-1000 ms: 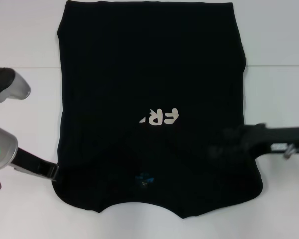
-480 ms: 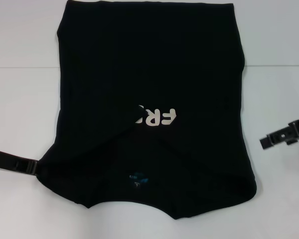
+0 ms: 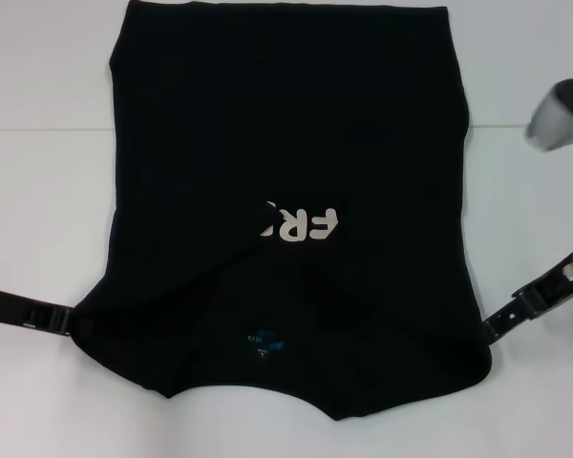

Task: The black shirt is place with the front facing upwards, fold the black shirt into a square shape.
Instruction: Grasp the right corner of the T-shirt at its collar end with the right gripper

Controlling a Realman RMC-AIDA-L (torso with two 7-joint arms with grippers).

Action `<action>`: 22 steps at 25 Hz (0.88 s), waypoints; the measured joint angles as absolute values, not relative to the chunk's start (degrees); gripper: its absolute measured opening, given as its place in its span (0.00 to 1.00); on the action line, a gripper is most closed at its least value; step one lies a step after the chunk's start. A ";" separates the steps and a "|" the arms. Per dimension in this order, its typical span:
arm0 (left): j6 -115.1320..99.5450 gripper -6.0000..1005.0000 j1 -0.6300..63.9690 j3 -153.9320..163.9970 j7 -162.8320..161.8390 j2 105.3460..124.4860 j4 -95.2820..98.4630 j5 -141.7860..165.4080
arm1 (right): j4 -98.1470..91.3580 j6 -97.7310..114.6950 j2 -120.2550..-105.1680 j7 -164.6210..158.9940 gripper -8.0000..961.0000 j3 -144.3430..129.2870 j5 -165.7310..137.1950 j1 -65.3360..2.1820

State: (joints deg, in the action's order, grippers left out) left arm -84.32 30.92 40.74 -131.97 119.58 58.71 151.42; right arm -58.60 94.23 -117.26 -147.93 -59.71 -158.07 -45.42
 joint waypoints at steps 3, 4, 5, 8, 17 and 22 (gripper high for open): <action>-84.09 0.02 31.07 40.71 -131.83 119.56 58.50 151.19 | -58.39 93.33 -118.47 -147.83 0.94 -61.58 -159.95 -46.42; -83.98 0.02 31.12 40.71 -131.77 119.55 58.37 151.13 | -58.36 92.98 -118.78 -147.74 0.93 -62.09 -160.42 -46.63; -83.85 0.02 31.16 40.71 -131.73 119.54 58.21 151.09 | -58.35 92.70 -119.04 -147.62 0.93 -62.49 -160.73 -46.79; -83.52 0.02 31.23 40.69 -131.66 119.41 57.85 151.06 | -58.20 92.42 -119.51 -146.96 0.93 -63.26 -160.94 -47.12; -83.39 0.02 31.29 40.51 -131.58 119.15 57.77 151.06 | -55.45 89.31 -119.97 -146.32 0.92 -65.70 -160.63 -47.48; -83.29 0.02 31.29 40.51 -131.57 119.04 57.74 151.07 | -53.67 88.85 -120.08 -145.91 0.92 -65.98 -160.55 -48.30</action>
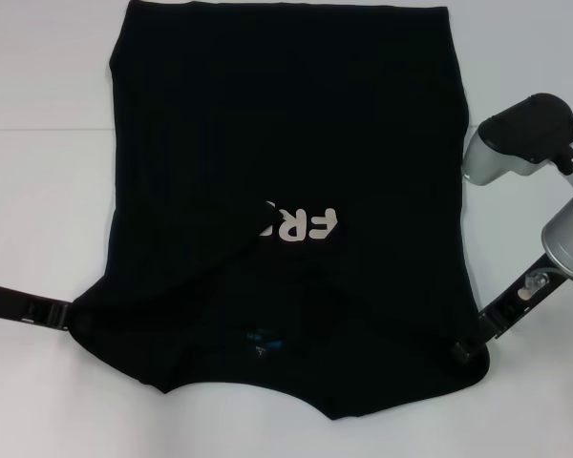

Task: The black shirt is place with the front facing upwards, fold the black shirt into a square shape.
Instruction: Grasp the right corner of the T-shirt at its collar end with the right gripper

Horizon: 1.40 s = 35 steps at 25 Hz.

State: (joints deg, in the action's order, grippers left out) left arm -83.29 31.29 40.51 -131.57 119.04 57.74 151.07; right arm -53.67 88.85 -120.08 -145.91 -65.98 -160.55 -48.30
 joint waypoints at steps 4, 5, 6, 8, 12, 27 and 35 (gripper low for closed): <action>-82.89 0.02 31.26 40.51 -131.57 118.95 57.73 151.08 | -53.61 88.76 -120.10 -145.99 0.91 -66.07 -160.55 -48.40; -82.83 0.02 31.23 40.51 -131.57 118.95 57.71 151.08 | -53.61 88.66 -120.10 -146.06 0.91 -66.07 -160.55 -48.41; -82.81 0.02 31.18 40.51 -131.51 118.95 57.55 151.08 | -53.61 88.52 -120.10 -146.18 0.91 -66.08 -160.55 -48.42; -82.76 0.02 31.16 40.51 -131.37 118.92 57.19 151.07 | -53.60 88.32 -120.09 -146.34 0.91 -66.09 -160.56 -48.42; -82.75 0.02 31.07 40.35 -131.22 118.85 56.95 151.01 | -52.94 88.15 -120.06 -146.40 0.90 -66.09 -160.70 -48.52; -82.71 0.02 31.29 39.29 -130.22 118.71 56.32 150.72 | -52.04 87.80 -120.05 -146.43 0.17 -66.96 -160.71 -48.87; -82.93 0.02 30.86 38.59 -129.45 118.13 55.67 148.44 | -52.71 88.13 -119.96 -145.84 0.05 -66.68 -160.06 -48.62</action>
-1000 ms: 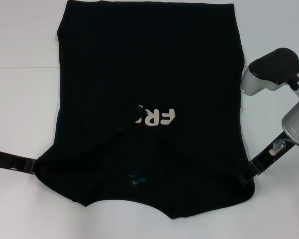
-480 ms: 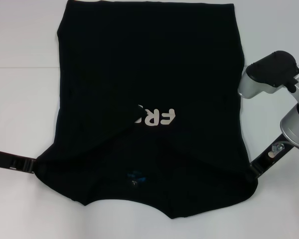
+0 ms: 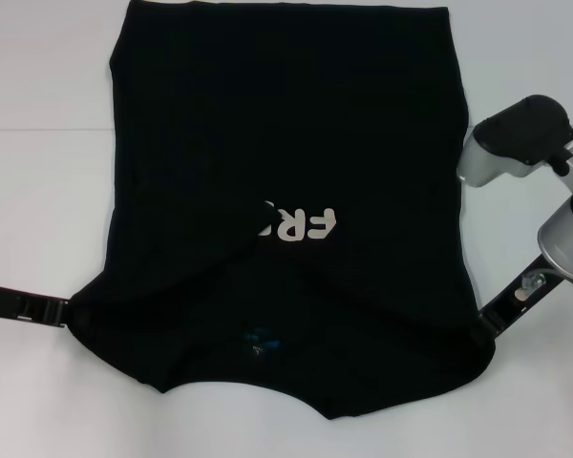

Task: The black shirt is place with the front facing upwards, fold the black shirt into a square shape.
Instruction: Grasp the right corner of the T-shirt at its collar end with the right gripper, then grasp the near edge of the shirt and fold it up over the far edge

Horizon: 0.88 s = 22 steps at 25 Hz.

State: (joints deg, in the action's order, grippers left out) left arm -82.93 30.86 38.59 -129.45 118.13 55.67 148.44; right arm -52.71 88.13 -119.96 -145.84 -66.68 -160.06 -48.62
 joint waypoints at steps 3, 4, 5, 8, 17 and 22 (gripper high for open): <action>-84.08 0.02 31.50 37.94 -128.51 116.62 52.11 148.05 | -54.34 89.86 -119.60 -145.12 0.05 -65.50 -159.13 -48.24; -84.42 0.02 31.83 37.58 -128.35 115.97 50.33 147.99 | -55.06 90.51 -119.50 -144.82 0.05 -64.80 -159.02 -48.09; -84.66 0.02 32.08 37.18 -128.18 115.44 48.91 147.88 | -56.15 91.63 -119.47 -144.36 0.05 -63.46 -158.99 -47.87; -85.14 0.02 32.09 35.44 -127.21 114.28 46.17 146.40 | -59.15 95.13 -119.35 -142.35 0.05 -58.34 -158.98 -47.25; -92.16 0.02 30.75 33.61 -125.25 111.42 42.39 144.33 | -60.41 101.48 -118.59 -138.27 0.05 -53.92 -159.04 -44.92; -98.84 0.02 30.01 33.55 -122.78 109.84 39.99 145.22 | -60.39 107.48 -118.27 -133.55 0.05 -52.97 -159.16 -41.88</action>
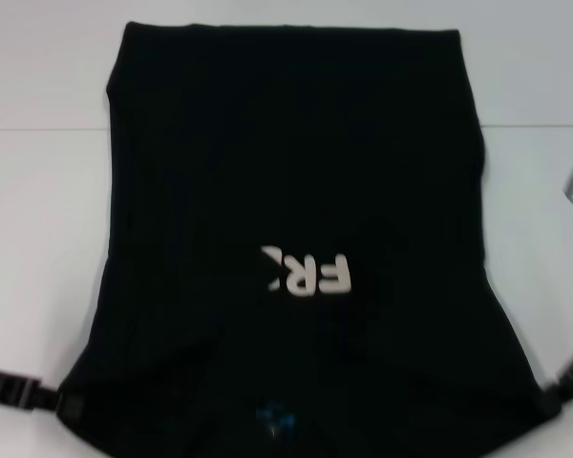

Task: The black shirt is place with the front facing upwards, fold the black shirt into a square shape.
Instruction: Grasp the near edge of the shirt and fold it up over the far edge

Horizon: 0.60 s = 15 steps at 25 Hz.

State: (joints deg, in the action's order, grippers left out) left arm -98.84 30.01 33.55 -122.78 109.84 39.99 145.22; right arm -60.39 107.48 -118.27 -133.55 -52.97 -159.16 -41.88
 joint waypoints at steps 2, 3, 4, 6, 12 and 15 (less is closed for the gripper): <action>-102.09 0.02 29.72 33.66 -122.06 109.17 39.17 145.52 | -60.44 110.36 -118.11 -130.50 0.05 -52.70 -159.07 -40.40; -103.60 0.02 29.59 33.68 -121.69 108.90 38.81 145.88 | -60.44 111.82 -118.10 -128.63 0.05 -52.61 -159.07 -39.67; -105.60 0.02 29.46 33.69 -121.26 108.68 38.48 146.62 | -60.38 112.74 -118.12 -127.00 0.05 -52.60 -159.07 -39.04; -108.03 0.02 29.41 33.84 -120.84 108.56 38.27 148.47 | -60.08 113.48 -118.22 -125.13 0.05 -52.70 -159.16 -37.96; -110.21 0.02 30.16 33.95 -120.39 109.01 38.11 150.70 | -59.48 112.83 -118.56 -123.45 0.05 -49.67 -157.65 -37.39; -109.63 0.02 31.25 30.71 -120.53 108.86 37.78 149.65 | -58.71 111.76 -118.29 -124.03 0.05 -45.29 -156.23 -38.00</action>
